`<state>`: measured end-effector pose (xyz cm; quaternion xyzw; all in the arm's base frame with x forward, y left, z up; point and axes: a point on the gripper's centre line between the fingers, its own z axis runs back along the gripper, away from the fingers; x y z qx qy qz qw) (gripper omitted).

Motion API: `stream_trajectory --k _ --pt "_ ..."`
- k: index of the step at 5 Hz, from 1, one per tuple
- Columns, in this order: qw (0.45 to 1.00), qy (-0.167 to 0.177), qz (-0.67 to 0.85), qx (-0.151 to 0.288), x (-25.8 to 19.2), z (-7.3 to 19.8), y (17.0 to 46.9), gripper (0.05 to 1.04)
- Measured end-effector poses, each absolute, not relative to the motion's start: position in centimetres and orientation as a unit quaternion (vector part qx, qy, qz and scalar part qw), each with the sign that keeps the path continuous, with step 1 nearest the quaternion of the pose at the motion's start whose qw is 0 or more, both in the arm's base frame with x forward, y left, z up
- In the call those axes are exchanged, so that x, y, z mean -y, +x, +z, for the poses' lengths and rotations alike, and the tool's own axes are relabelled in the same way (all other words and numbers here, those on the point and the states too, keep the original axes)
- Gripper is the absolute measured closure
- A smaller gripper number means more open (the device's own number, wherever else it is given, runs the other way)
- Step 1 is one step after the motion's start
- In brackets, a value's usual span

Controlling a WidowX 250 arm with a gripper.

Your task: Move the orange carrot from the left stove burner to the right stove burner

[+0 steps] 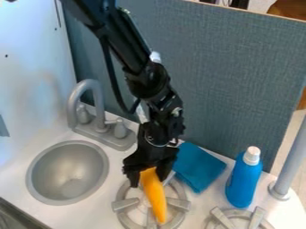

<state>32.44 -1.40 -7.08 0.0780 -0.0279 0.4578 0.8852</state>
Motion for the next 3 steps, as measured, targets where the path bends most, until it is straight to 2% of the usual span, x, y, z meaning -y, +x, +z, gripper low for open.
stream_trajectory --k 1,3 --pt "0.884 0.070 0.463 0.011 1.3 -7.8 32.8 0.079" --pt "0.893 0.077 0.444 -0.009 1.4 -9.4 33.4 0.113"
